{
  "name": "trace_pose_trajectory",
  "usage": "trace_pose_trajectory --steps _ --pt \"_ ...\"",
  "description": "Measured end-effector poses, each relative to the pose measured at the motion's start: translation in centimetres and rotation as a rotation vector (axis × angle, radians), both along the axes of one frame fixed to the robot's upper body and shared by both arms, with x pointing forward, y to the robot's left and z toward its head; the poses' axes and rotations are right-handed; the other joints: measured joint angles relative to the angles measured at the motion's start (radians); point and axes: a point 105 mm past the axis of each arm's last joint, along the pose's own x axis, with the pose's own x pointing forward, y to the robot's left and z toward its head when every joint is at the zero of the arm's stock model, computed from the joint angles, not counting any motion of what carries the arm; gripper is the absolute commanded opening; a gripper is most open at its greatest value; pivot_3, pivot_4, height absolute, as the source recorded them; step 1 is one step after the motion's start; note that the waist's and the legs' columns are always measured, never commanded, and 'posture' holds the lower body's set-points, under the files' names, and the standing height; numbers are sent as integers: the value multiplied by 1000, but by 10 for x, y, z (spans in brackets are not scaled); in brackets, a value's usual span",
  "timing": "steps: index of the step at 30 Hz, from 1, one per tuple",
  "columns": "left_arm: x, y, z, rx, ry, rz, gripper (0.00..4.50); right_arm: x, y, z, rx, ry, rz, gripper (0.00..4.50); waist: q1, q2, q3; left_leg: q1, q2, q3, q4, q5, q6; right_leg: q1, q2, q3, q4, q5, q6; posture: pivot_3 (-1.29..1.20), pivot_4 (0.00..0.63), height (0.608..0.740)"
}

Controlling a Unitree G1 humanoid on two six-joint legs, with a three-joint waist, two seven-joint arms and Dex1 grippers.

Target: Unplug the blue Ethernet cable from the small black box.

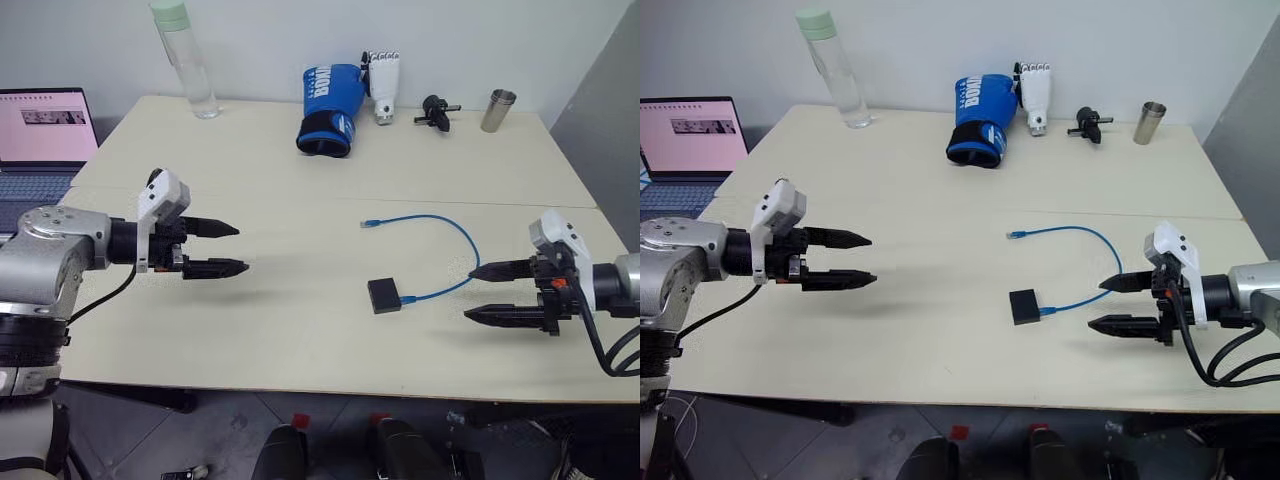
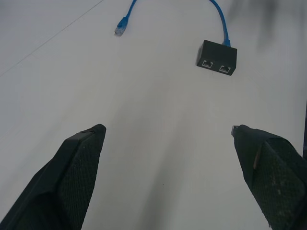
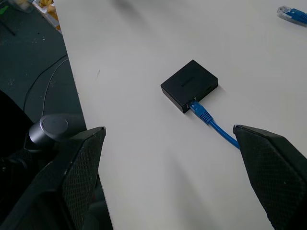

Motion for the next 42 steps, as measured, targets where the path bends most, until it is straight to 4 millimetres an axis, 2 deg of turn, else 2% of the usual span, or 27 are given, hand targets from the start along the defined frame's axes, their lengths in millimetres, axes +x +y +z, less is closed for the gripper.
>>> trace_pose_trajectory --steps 3,17,20,24,27,30,36,39,42 --pt "1 -2 4 15 -27 -23 4489 1 0 1 2 -12 -12 4500 0 0 0 0 0 0 0 0 0 0 0 0 0 0 0 0 150 740" --pt "1 -3 -4 8 16 -70 4489 2 0 1 14 -22 -27 4500 0 0 0 0 0 0 0 0 0 0 0 0 1 0 0 0 150 740" --pt "-3 -16 -3 11 -11 -128 4489 3 2 -2 14 -30 -25 4500 1 0 0 0 0 0 0 0 0 0 0 0 1 0 0 0 150 740" --pt "-24 -47 -14 66 -49 -290 4489 5 8 -13 -1 -40 -1 4500 0 0 0 0 0 0 0 0 0 0 0 1 1 0 0 0 150 740" --pt "-29 -62 -22 73 -71 -345 4489 16 18 -30 -38 -85 30 4500 0 0 0 1 0 0 2 0 0 0 0 1 4 0 0 0 150 740" --pt "-28 -70 -27 66 -85 -354 4489 27 30 -47 -17 -91 42 4500 -2 0 0 1 0 1 3 0 0 0 1 2 6 0 0 0 150 740" --pt "-30 -87 -35 36 -105 -367 4489 38 52 -70 -62 -119 149 4500 -1 0 0 2 0 1 2 0 0 0 0 2 6 0 0 0 150 740" --pt "-32 -91 -43 27 -92 -363 4489 44 51 -92 -113 -91 175 4500 -1 0 0 1 0 0 3 0 0 -1 0 2 7 0 0 0 150 740" --pt "-34 -96 -39 28 -112 -364 4489 52 52 -95 -135 -108 190 4500 0 0 0 2 0 0 3 0 0 -1 0 2 7 0 0 0 150 740"
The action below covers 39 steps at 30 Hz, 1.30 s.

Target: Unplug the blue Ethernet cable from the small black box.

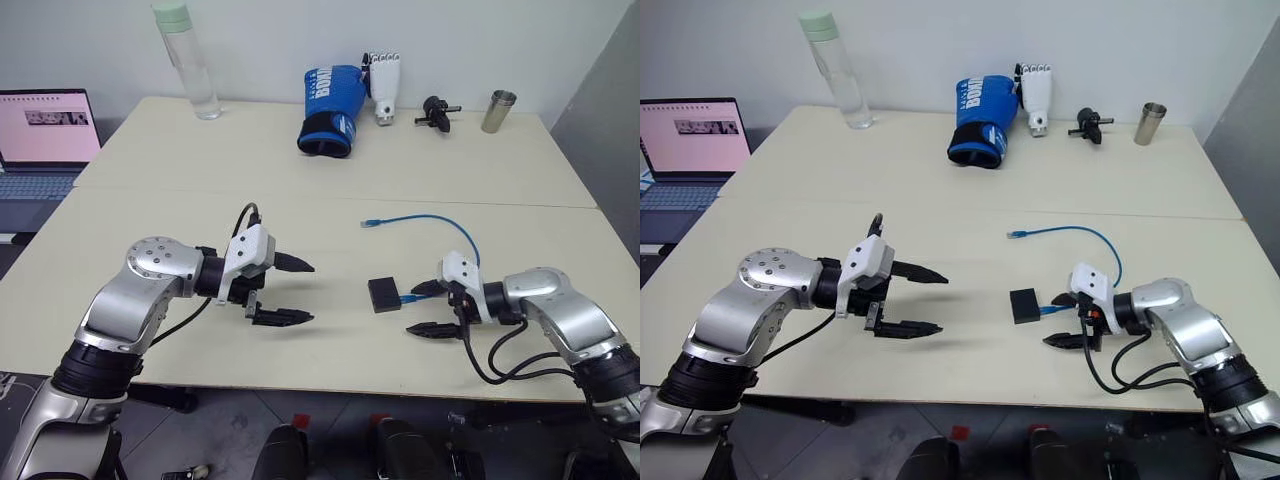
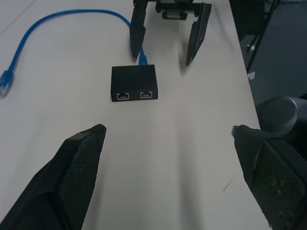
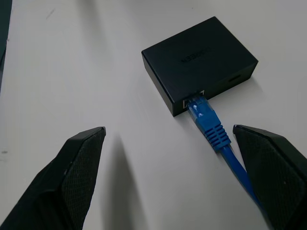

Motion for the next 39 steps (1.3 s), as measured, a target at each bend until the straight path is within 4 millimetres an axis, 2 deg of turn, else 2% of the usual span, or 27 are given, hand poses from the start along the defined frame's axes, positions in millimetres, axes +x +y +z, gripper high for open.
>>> trace_pose_trajectory --steps 3,8,12,15,27,33,35,36,39 --pt "-4 -3 0 0 -4 -4 4489 10 1 4 -13 -36 15 4500 -1 0 0 0 0 0 0 0 0 0 0 0 0 0 0 0 150 740" --pt "-8 -2 -5 7 16 5 4489 20 -4 -1 -25 -27 9 4500 -1 0 0 0 0 0 0 0 0 0 0 0 1 0 -1 0 150 740" --pt "-6 -2 -4 5 12 16 4500 23 -5 -1 -34 -21 26 3851 0 0 0 1 0 0 0 0 0 0 0 0 2 0 -1 0 150 740" --pt "-6 -2 -3 5 10 15 4500 24 -6 -2 -41 -31 33 2954 -1 0 0 1 0 0 0 0 0 0 0 -1 2 0 -1 0 150 740" --pt "-3 -4 4 3 -16 13 4500 16 1 -6 -67 -97 103 133 -1 0 0 1 0 -1 0 0 0 0 0 0 3 0 -1 0 150 740" --pt "1 -8 8 -51 30 42 4500 14 -3 -3 -78 -114 99 93 3 0 0 0 0 -1 2 0 0 0 0 -1 4 0 -1 0 150 740" --pt "10 -12 23 -144 98 88 4500 15 -4 12 -76 -164 85 93 4 0 1 -1 0 -2 4 0 0 0 0 -2 6 0 -1 0 150 740" --pt "16 -10 35 -184 117 116 4500 18 -3 27 -69 -223 83 93 2 0 2 -1 0 -2 5 0 0 0 0 -2 6 -1 -1 0 150 740" --pt "32 1 73 -324 166 191 4500 35 -3 92 -100 -561 56 93 -4 1 3 0 0 -2 6 0 0 0 0 -2 7 -1 0 0 150 740"
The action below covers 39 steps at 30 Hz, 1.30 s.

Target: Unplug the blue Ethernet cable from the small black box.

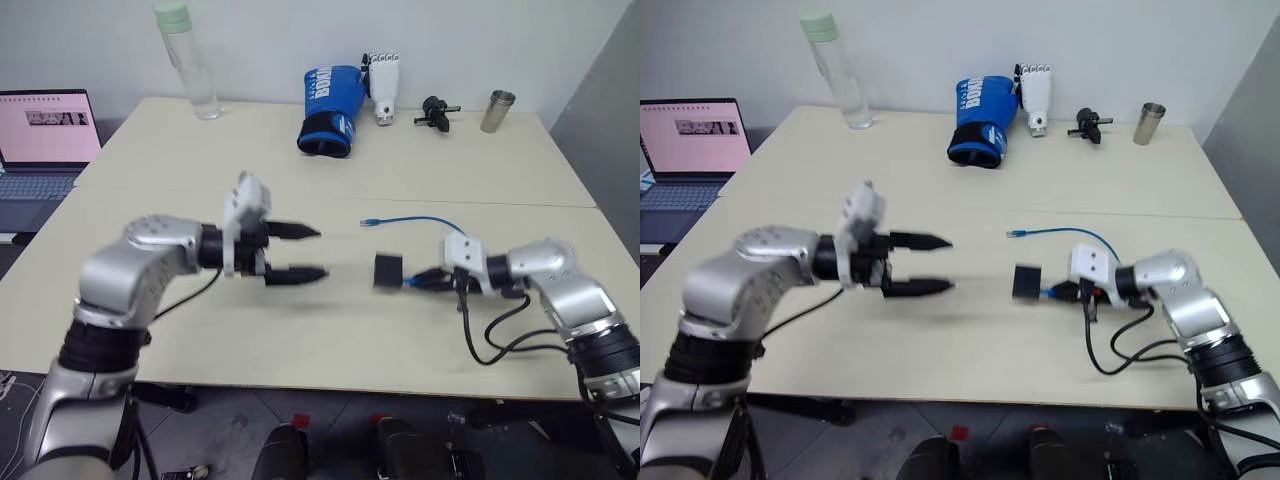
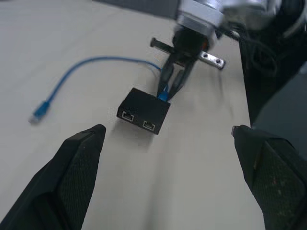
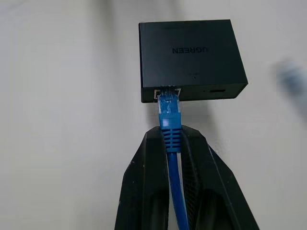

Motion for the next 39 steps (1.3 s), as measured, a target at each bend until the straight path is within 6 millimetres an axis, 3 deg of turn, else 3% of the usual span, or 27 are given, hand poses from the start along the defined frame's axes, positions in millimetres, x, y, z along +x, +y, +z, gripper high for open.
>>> trace_pose_trajectory --steps 1,3,8,12,14,18,30,33,39 --pt "2 1 7 -31 7 8 4500 3 -3 19 -13 -119 -11 93 0 0 0 1 0 0 -1 0 0 1 0 0 -1 0 0 0 150 740" --pt "5 2 8 -72 48 22 4500 7 -7 34 -49 -279 -21 93 1 0 -1 1 0 0 -2 0 0 1 0 0 -1 -1 0 0 150 740" --pt "20 -8 0 -155 122 43 4500 18 -5 17 -140 -510 -18 93 3 0 0 -1 -1 1 0 0 -1 -1 -1 1 0 0 0 0 150 740" --pt "28 -25 11 -185 50 21 4500 19 14 31 -144 -714 32 93 3 0 0 -1 -1 2 0 2 -4 -1 -1 2 0 0 0 0 150 740" --pt "31 -35 6 -192 54 7 4500 17 21 36 -144 -792 60 93 3 0 0 -1 -1 2 0 3 -5 -1 -1 2 0 0 0 0 150 740" --pt "37 -37 -2 -190 65 24 4500 13 28 35 -152 -858 96 93 3 0 0 -1 -1 2 0 3 -5 -1 -1 2 0 0 0 0 150 740" --pt "43 -53 0 -199 19 13 4500 6 51 34 -97 -890 151 93 3 0 0 -1 -1 2 0 3 -5 -1 -1 2 0 0 -1 0 150 740" --pt "44 -53 0 -195 12 13 4063 5 53 35 -92 -892 152 93 3 0 0 -1 -1 1 0 3 -5 -1 -1 2 0 0 -1 0 150 740" --pt "44 -52 0 -196 17 10 2607 4 56 37 -85 -893 154 93 3 0 0 -1 -1 1 0 3 -4 -1 -1 2 0 0 -1 0 150 740"
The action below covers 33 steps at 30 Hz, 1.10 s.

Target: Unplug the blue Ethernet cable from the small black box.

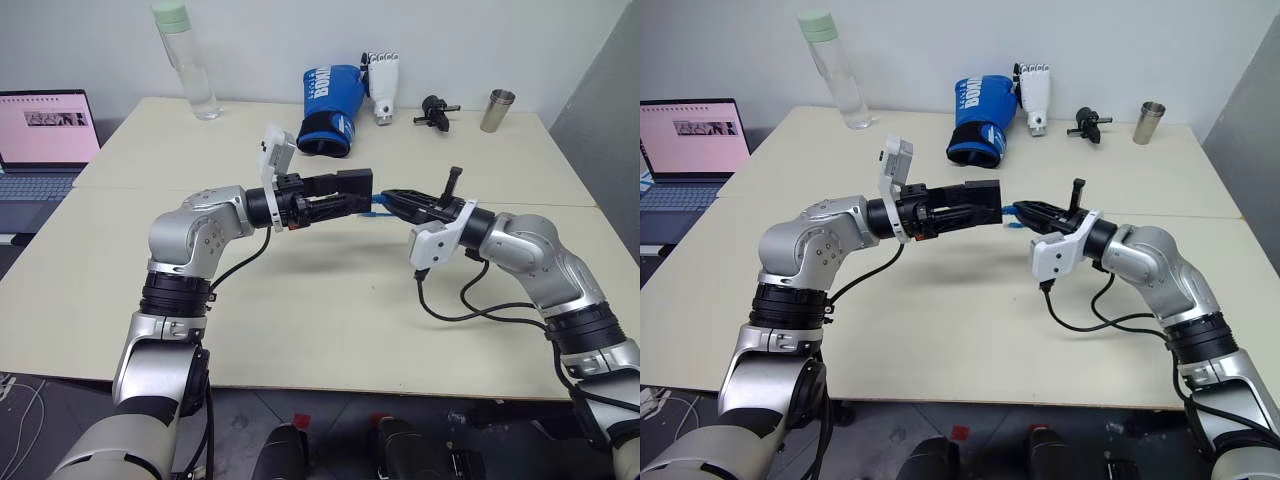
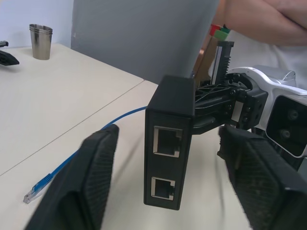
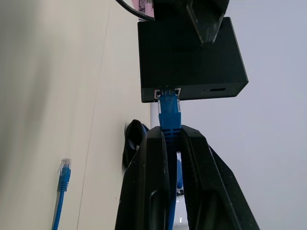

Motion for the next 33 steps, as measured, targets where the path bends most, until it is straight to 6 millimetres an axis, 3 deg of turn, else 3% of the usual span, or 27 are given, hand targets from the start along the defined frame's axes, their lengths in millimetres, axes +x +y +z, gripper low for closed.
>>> trace_pose_trajectory --steps 9,16,17,20,25,28,33 --pt "-1 1 0 5 -8 -11 816 2 1 -1 6 15 -12 93 0 0 0 0 0 0 0 0 0 0 0 0 0 0 0 0 150 740" --pt "0 0 -1 13 -7 -3 772 4 1 -2 16 44 -22 93 0 0 0 0 0 0 0 0 0 0 0 0 0 0 0 0 150 740" --pt "0 0 -1 14 -4 -3 772 4 1 -3 20 58 -26 799 0 0 0 0 0 0 0 0 0 0 0 0 0 0 0 0 150 740" --pt "-2 -1 -4 28 14 -17 772 6 0 -4 56 150 -31 1469 0 0 0 0 0 0 0 0 0 0 0 0 0 0 0 0 150 740" --pt "-5 2 -5 48 11 -47 772 -5 -4 -4 45 324 2 2376 1 0 0 0 0 -1 0 -1 1 0 0 -1 0 0 0 0 150 740" --pt "-8 8 -3 62 4 -64 772 -13 -16 -5 46 467 4 2376 2 0 0 0 0 -1 0 -2 4 1 0 -1 0 0 0 0 150 740" --pt "-16 10 -3 82 1 -137 772 -21 -25 15 298 921 14 3479 0 1 0 0 1 -2 1 -2 4 1 0 -2 0 0 0 0 150 740"
